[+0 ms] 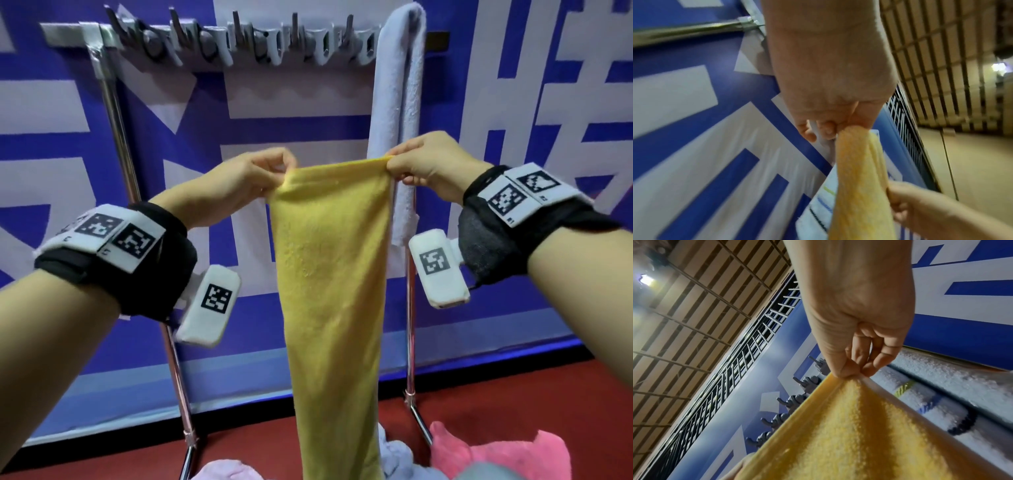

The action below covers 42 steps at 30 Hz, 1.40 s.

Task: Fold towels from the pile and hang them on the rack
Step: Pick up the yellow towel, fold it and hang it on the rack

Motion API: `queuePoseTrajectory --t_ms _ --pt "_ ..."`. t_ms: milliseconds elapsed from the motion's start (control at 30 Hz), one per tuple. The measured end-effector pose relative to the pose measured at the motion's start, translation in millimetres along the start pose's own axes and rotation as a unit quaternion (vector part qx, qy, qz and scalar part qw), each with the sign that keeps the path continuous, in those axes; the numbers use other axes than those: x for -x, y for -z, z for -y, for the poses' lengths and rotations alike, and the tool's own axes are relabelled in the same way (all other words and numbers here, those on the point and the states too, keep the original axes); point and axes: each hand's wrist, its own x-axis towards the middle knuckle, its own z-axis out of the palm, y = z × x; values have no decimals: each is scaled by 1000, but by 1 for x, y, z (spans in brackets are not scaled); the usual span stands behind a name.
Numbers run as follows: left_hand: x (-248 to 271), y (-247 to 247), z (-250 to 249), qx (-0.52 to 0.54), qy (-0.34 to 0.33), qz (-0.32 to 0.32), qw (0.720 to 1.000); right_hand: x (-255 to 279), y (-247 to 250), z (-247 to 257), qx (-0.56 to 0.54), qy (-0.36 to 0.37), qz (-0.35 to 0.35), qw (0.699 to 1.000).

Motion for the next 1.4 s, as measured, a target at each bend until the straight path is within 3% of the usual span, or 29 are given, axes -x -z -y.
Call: queuePoseTrajectory --t_ms 100,133,233,300,400,500,533,600,667,733,833,1067,1267,1400 --pt "-1 3 5 -224 50 -15 973 4 -5 -6 18 -1 25 1000" --pt "-3 6 10 -344 61 -31 937 4 -7 -7 27 1 27 999" --pt "-1 16 26 -639 -7 -20 769 5 -12 -9 48 10 30 998" --pt "0 19 35 -707 -29 0 707 5 -15 -12 75 15 43 996" --pt "-1 15 38 -734 -51 -56 675 6 -19 -15 100 18 46 994" --pt "-4 11 29 -681 -53 -171 710 5 -11 -8 66 23 19 997" --pt "-7 10 28 -659 -21 -184 729 4 -8 -6 57 25 19 998" --pt "-14 6 24 -641 65 -145 751 4 -8 -5 76 29 28 996" --pt "-17 2 24 -569 117 -138 802 5 -15 -8 100 23 26 994" --pt "-19 5 24 -426 149 -180 874 6 -19 -12 71 1 15 997" --pt "-16 11 21 -253 149 -223 930 3 -17 -12 9 -37 15 999" --pt "-10 17 10 -130 153 -262 944 0 -19 -6 -122 -67 61 988" --pt "-3 18 11 -113 156 -235 953 -1 -17 -7 -150 -90 93 980" --pt "0 20 9 -171 133 -230 949 2 -17 -5 -136 -90 97 982"
